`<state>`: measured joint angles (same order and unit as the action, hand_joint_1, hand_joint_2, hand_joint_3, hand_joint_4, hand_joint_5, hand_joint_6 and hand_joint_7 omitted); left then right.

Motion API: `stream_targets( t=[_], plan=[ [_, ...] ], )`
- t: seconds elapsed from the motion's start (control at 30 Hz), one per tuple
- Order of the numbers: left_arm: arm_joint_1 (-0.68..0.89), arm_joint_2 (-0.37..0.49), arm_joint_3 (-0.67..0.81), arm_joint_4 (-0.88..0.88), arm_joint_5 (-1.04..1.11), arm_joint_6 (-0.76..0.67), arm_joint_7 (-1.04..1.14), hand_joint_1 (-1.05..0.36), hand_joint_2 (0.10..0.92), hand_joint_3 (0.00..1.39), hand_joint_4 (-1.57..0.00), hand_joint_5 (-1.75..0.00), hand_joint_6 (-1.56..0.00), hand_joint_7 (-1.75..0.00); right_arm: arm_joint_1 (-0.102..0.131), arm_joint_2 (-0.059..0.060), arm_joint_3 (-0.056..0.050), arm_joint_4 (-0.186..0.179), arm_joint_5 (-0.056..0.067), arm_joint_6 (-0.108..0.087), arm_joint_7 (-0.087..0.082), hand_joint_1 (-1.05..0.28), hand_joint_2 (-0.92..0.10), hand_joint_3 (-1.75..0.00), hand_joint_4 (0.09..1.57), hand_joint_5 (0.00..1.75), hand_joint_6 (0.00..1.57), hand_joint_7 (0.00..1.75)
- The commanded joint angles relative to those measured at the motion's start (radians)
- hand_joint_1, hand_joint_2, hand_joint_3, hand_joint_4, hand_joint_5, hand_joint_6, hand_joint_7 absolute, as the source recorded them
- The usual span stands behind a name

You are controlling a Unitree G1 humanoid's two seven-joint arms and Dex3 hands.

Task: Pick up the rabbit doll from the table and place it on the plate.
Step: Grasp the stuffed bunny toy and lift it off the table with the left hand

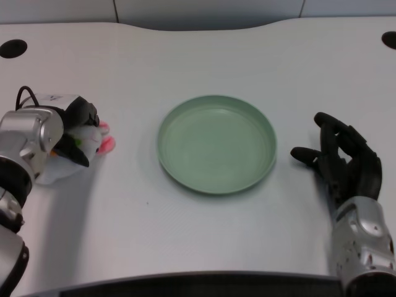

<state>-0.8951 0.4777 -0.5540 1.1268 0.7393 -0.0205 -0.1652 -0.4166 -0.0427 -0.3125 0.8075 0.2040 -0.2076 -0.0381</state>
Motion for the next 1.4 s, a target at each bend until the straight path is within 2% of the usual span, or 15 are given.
stream_targets(
  t=[0.03, 0.2, 0.3, 0.37, 0.43, 0.47, 0.5, 0.53, 0.57, 0.6, 0.67, 0.77, 1.1, 1.3, 1.4],
  plan=[
    [0.026, 0.014, 0.007, -0.011, -0.007, 0.007, 0.006, -0.55, 0.795, 0.01, -0.37, -0.15, -0.48, -0.01, 0.002, 0.000, -0.002, 0.002, 0.007, 0.001, -0.003, -0.30, -0.92, -0.27, 0.72, 1.00, 0.72, 0.48],
    [0.032, 0.015, 0.011, -0.008, -0.005, 0.005, 0.019, -0.50, 0.804, 0.01, -0.48, -0.23, -0.61, -0.06, 0.002, 0.001, -0.002, 0.000, 0.007, 0.000, -0.003, -0.30, -0.92, -0.28, 0.72, 1.01, 0.72, 0.48],
    [0.034, 0.015, 0.012, -0.006, -0.003, 0.003, 0.042, -0.39, 0.839, 0.00, -0.48, -0.78, -0.84, -0.12, 0.004, 0.002, -0.003, -0.004, 0.011, 0.002, 0.000, -0.30, -0.92, -0.28, 0.73, 1.01, 0.70, 0.48],
    [0.044, 0.015, 0.018, -0.008, -0.005, -0.007, 0.094, -0.32, 0.833, 0.00, -0.53, -0.97, -0.91, -0.17, 0.004, 0.003, -0.004, -0.006, 0.013, 0.003, 0.002, -0.30, -0.92, -0.29, 0.72, 1.01, 0.69, 0.48],
    [0.060, 0.017, 0.018, -0.005, 0.003, -0.036, 0.184, -0.27, 0.831, 0.00, -0.54, -1.21, -0.77, -0.62, 0.003, 0.003, -0.005, -0.005, 0.014, 0.004, 0.002, -0.29, -0.92, -0.29, 0.72, 1.01, 0.69, 0.48],
    [0.069, 0.020, 0.016, 0.000, 0.008, -0.059, 0.240, -0.21, 0.836, 0.00, -0.60, -1.48, -0.67, -1.09, 0.003, 0.003, -0.004, -0.005, 0.013, 0.003, 0.000, -0.30, -0.92, -0.28, 0.72, 1.01, 0.71, 0.49],
    [0.076, 0.023, 0.016, 0.006, 0.010, -0.084, 0.291, -0.19, 0.844, 0.00, -0.62, -1.60, -0.62, -1.31, 0.004, 0.003, -0.003, -0.008, 0.010, 0.004, -0.003, -0.30, -0.92, -0.28, 0.72, 1.01, 0.71, 0.49],
    [0.083, 0.025, 0.019, 0.015, 0.008, -0.114, 0.339, -0.17, 0.860, 0.01, -0.66, -1.67, -0.61, -1.43, 0.005, 0.003, -0.002, -0.007, 0.009, 0.001, -0.001, -0.30, -0.92, -0.28, 0.72, 1.01, 0.71, 0.49],
    [0.086, 0.026, 0.023, 0.024, 0.002, -0.137, 0.370, -0.16, 0.880, 0.01, -0.71, -1.72, -0.66, -1.33, 0.005, 0.003, -0.002, -0.006, 0.009, -0.001, 0.001, -0.30, -0.92, -0.28, 0.72, 1.01, 0.70, 0.49],
    [0.087, 0.025, 0.027, 0.034, -0.004, -0.153, 0.393, -0.16, 0.890, 0.01, -0.74, -1.73, -0.70, -1.26, 0.005, 0.002, -0.003, -0.005, 0.010, -0.001, 0.002, -0.30, -0.92, -0.28, 0.72, 1.01, 0.70, 0.49],
    [0.089, 0.020, 0.038, 0.049, -0.017, -0.171, 0.420, -0.12, 0.914, 0.07, -0.80, -1.74, -0.61, -1.58, 0.003, 0.001, -0.004, -0.001, 0.011, 0.000, 0.000, -0.30, -0.92, -0.28, 0.73, 1.01, 0.70, 0.49],
    [0.092, 0.019, 0.052, 0.060, -0.031, -0.203, 0.440, -0.05, 0.920, 0.14, -0.83, -1.75, -0.58, -1.73, 0.001, 0.002, -0.008, 0.003, 0.018, -0.002, 0.010, -0.30, -0.92, -0.28, 0.72, 1.01, 0.70, 0.49],
    [0.105, 0.020, 0.121, 0.024, -0.097, -0.234, 0.447, -0.03, 0.917, 0.19, -0.81, -1.75, -0.55, -1.75, -0.020, -0.009, 0.000, 0.041, 0.001, -0.003, -0.009, -0.29, -0.92, -0.31, 0.70, 0.98, 0.68, 0.48],
    [0.110, 0.021, 0.195, -0.015, -0.166, -0.294, 0.435, -0.02, 0.887, 0.16, -0.82, -1.75, -0.56, -1.75, -0.045, -0.016, -0.003, 0.101, -0.002, -0.047, 0.000, -0.31, -0.92, -0.30, 0.72, 1.00, 0.67, 0.47],
    [0.108, 0.024, 0.217, -0.056, -0.187, -0.299, 0.409, -0.02, 0.892, 0.16, -0.82, -1.75, -0.57, -1.75, -0.045, -0.016, -0.001, 0.096, -0.002, -0.037, -0.006, -0.31, -0.92, -0.30, 0.71, 1.00, 0.66, 0.46]
  ],
)
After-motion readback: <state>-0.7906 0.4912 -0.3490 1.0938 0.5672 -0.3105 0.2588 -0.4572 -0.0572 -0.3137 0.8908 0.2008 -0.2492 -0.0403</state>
